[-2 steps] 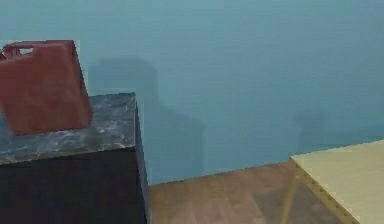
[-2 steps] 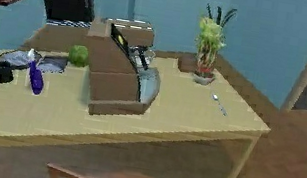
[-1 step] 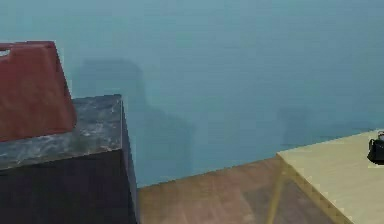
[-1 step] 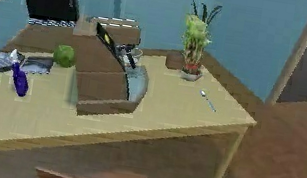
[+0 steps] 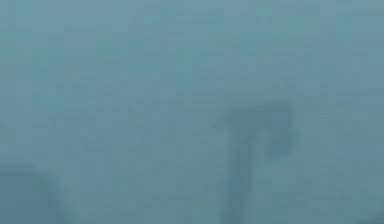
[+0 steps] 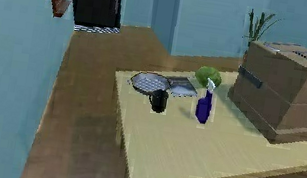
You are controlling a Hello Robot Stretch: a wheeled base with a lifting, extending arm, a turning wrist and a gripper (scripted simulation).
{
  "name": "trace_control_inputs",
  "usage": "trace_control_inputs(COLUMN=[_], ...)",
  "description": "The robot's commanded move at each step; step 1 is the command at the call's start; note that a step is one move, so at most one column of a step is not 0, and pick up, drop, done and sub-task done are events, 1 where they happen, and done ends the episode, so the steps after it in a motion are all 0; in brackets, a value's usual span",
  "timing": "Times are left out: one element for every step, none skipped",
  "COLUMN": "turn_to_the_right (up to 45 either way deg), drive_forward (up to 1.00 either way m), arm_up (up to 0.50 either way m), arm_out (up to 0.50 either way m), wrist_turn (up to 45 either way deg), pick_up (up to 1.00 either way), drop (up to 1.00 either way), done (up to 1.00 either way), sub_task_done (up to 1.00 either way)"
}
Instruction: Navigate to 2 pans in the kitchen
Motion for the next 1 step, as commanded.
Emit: trace_control_inputs(turn_to_the_right=[21.0], drive_forward=[0.00], arm_up=[0.00], arm_out=[0.00], wrist_turn=[0.0], pick_up=[0.00], drop=[0.00], done=[0.00], sub_task_done=[0.00])
